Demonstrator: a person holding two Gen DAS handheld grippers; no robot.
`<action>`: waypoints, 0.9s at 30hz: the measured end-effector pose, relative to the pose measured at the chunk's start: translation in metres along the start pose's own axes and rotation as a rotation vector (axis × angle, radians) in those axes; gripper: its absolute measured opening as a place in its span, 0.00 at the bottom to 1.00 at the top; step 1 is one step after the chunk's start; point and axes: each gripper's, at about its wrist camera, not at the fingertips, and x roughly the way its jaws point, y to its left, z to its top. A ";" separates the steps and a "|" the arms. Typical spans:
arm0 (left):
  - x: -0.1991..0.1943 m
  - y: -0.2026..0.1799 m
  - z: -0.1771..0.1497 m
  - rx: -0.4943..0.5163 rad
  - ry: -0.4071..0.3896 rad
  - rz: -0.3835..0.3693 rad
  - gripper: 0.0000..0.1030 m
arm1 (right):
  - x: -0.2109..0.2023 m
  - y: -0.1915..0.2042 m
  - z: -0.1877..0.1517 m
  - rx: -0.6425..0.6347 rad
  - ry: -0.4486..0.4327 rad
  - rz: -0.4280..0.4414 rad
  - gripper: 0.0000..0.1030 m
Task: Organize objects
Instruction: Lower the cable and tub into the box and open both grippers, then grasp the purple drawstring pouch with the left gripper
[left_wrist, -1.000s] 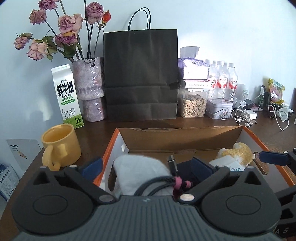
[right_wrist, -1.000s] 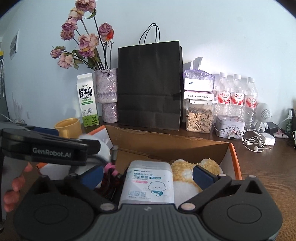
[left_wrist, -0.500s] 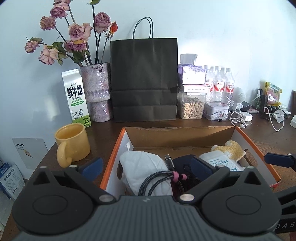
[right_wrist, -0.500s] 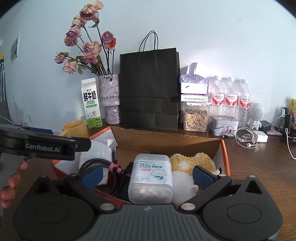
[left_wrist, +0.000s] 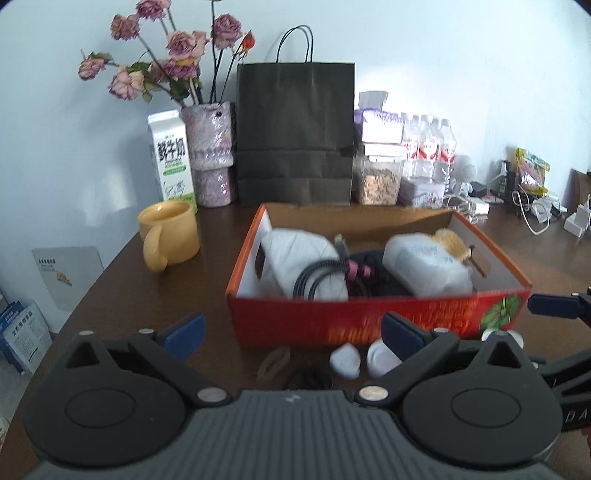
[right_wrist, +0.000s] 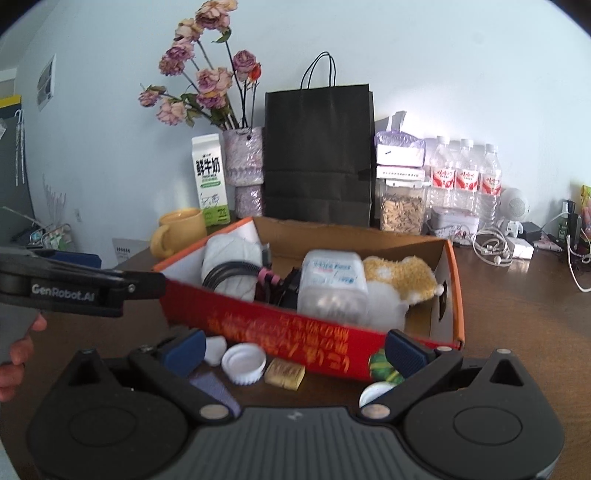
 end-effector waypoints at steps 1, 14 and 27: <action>-0.005 0.003 -0.007 -0.006 0.005 -0.001 1.00 | -0.003 0.002 -0.005 -0.001 0.009 0.003 1.00; -0.048 0.015 -0.075 -0.029 0.071 -0.027 1.00 | -0.041 0.015 -0.059 -0.001 0.072 0.026 1.00; -0.034 -0.018 -0.080 0.039 0.144 -0.208 1.00 | -0.047 -0.008 -0.069 0.022 0.081 -0.015 1.00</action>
